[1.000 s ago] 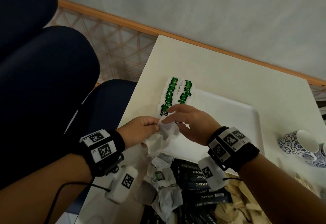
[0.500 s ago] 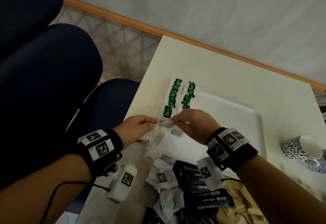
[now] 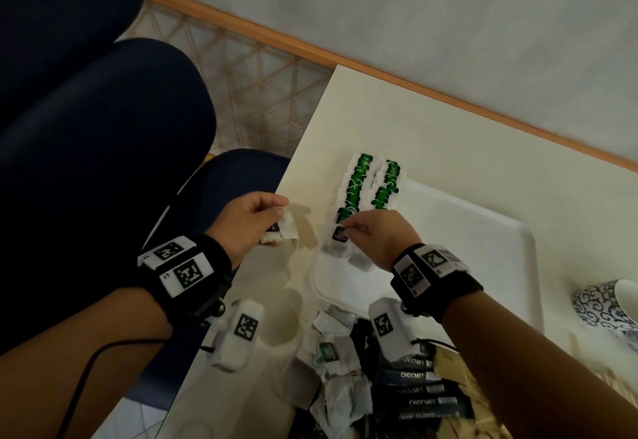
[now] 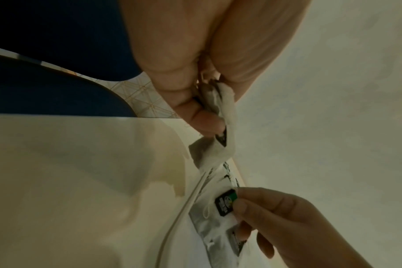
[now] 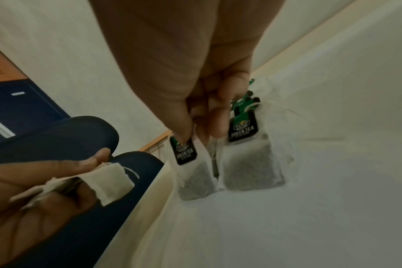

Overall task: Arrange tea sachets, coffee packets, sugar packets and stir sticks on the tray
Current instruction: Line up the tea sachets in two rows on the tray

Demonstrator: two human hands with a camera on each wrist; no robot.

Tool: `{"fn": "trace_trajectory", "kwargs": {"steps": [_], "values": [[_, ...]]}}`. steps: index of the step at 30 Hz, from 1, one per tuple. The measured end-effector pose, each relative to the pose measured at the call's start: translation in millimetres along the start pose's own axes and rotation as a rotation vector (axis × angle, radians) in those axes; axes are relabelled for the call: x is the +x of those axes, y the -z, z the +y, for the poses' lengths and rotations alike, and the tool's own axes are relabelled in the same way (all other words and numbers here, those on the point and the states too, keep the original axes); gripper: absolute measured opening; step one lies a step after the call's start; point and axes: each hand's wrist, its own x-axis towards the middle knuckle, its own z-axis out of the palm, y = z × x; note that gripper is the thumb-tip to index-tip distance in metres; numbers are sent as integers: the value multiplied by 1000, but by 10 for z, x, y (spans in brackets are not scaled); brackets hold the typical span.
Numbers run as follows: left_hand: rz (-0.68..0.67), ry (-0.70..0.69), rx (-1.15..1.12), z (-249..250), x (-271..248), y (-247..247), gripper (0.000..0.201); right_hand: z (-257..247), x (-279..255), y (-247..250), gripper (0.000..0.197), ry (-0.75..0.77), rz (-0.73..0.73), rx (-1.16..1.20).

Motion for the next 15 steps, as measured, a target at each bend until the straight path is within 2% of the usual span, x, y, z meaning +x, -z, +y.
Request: {"fn": "trace_trajectory", "kwargs": {"steps": [5, 7, 10, 13, 15], "values": [[-74, 37, -18, -7, -55, -113, 15, 53, 48, -31, 27, -52, 34, -14], [-92, 60, -20, -10, -76, -173, 16, 65, 5, -30, 25, -28, 106, 31], [-122, 84, -38, -15, -122, -285, 16, 21, -161, -13, 30, 113, 189, 155], [-162, 116, -77, -8, -175, -406, 17, -51, -350, -84, 52, 285, 82, 205], [-206, 157, -136, 12, -215, -480, 20, -25, -417, -187, 55, 371, 105, 201]]}}
